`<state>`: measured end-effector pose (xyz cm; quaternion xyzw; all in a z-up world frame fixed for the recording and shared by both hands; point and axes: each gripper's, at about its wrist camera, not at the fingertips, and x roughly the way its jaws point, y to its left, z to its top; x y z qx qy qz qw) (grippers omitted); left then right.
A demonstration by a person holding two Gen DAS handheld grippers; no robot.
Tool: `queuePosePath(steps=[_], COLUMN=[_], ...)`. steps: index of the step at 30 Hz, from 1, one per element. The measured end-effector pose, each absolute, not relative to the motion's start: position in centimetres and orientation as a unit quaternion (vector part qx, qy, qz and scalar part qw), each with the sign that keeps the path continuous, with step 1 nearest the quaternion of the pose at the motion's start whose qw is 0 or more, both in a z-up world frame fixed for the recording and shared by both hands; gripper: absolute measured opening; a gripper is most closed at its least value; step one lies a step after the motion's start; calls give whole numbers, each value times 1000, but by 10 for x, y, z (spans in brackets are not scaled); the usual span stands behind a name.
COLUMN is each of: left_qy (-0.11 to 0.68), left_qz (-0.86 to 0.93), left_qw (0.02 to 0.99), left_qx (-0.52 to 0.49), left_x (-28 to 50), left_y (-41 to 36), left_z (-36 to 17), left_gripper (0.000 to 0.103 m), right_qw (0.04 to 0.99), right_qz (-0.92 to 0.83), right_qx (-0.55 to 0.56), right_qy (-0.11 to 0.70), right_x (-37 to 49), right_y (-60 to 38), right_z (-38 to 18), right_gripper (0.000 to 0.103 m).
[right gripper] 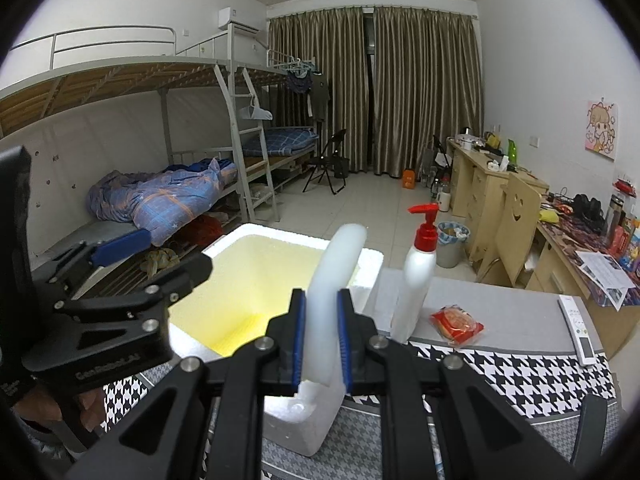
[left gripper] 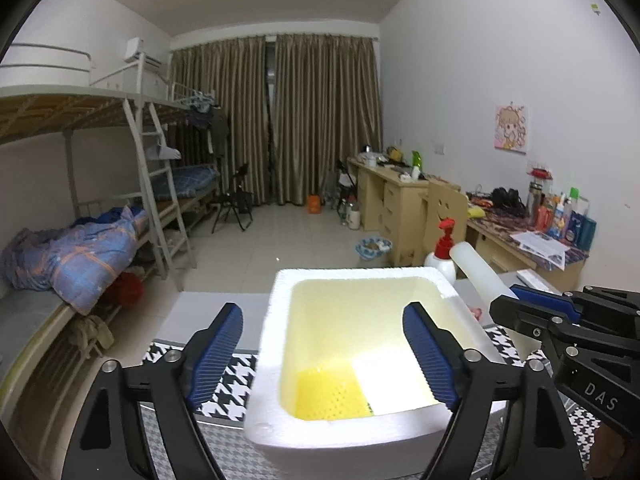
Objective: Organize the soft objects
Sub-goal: 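Lower the white foam tube into the foam box and open the right gripper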
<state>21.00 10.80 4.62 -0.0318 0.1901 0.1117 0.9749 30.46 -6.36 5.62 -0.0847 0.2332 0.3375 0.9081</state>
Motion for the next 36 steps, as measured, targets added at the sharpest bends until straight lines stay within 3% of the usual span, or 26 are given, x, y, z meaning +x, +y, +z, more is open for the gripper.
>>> queuePosePath(steps=[4, 6, 12, 36], left_qy=[186, 183, 171, 166], left_qz=[117, 120, 127, 161], left_qw=[975, 975, 976, 972], left_qx=[-30, -33, -44, -44], left_x=[205, 202, 195, 167], left_y=[113, 115, 124, 158], left_z=[46, 47, 51, 48], left_gripper=[90, 97, 102, 102], right_qw=[908, 909, 908, 897], right_qz=[335, 335, 338, 353], right_qx=[-87, -89, -95, -115], right_qy=[234, 233, 229, 239], right_x=[304, 304, 302, 301], right_y=[-60, -58, -51, -11], right_z=[57, 57, 58, 54], right_gripper=[19, 19, 19, 19])
